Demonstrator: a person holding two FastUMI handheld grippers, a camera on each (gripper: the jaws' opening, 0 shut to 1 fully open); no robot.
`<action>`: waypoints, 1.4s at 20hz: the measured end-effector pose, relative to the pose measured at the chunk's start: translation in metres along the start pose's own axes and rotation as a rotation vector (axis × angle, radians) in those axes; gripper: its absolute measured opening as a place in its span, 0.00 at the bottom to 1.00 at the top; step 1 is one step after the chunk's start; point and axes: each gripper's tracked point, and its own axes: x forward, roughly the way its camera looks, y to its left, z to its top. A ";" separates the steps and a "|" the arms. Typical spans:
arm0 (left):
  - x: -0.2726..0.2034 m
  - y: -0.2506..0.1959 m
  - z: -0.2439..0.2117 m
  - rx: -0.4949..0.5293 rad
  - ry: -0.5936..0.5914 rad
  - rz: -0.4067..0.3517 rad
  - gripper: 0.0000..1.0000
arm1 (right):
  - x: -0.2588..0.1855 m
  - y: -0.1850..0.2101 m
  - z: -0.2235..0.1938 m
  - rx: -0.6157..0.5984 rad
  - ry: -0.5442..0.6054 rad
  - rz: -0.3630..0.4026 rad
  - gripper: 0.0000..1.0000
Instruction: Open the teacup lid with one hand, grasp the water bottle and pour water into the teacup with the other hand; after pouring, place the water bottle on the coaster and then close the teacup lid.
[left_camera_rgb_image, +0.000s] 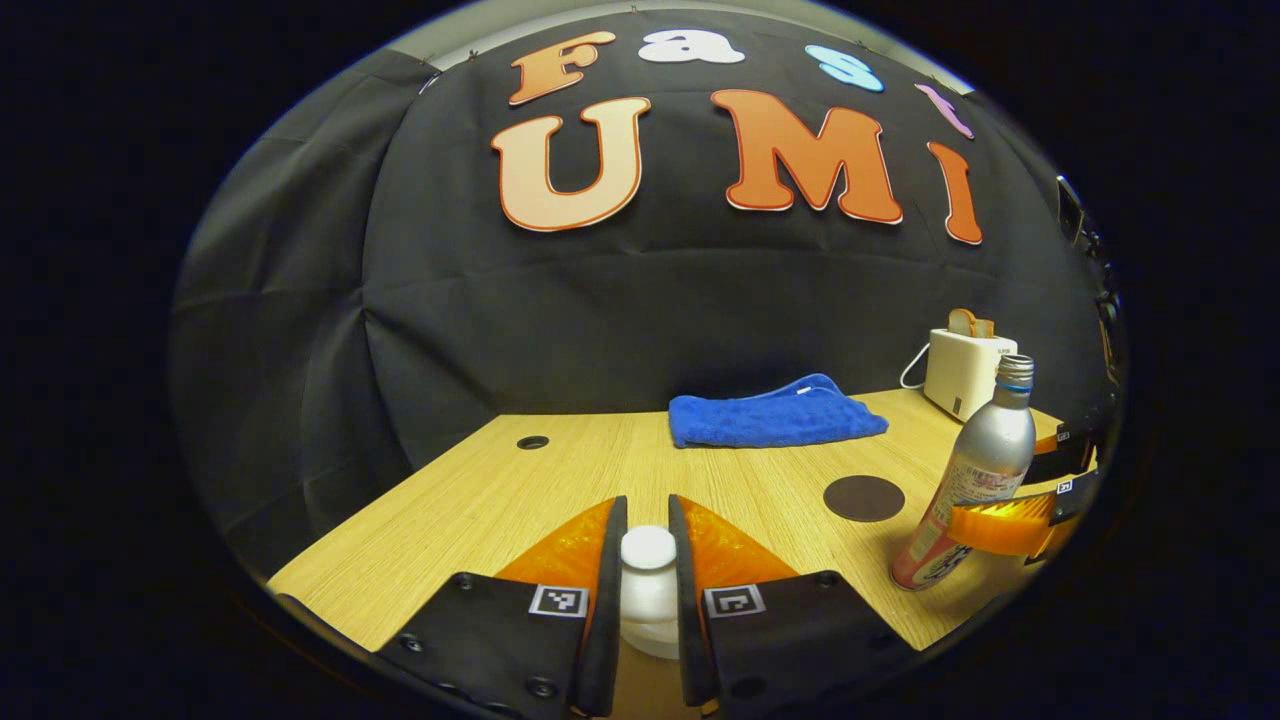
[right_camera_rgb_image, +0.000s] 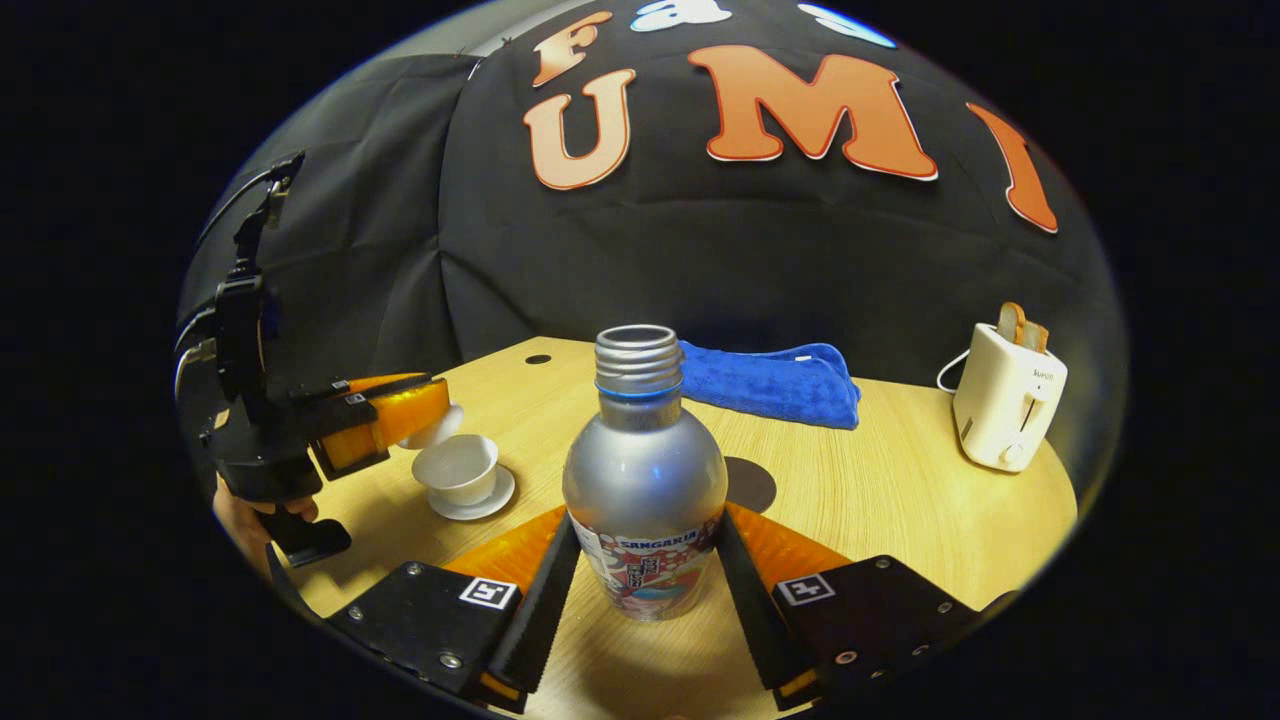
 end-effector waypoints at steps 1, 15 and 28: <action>-0.002 0.004 0.000 -0.001 -0.003 0.003 0.28 | 0.000 -0.002 0.004 -0.029 -0.002 -0.014 0.79; -0.039 0.083 0.002 -0.029 -0.025 0.119 0.24 | 0.016 -0.007 0.050 -0.527 -0.022 -0.186 0.79; -0.063 0.135 -0.017 -0.067 -0.009 0.191 0.29 | 0.042 0.001 0.090 -0.962 -0.122 -0.315 0.78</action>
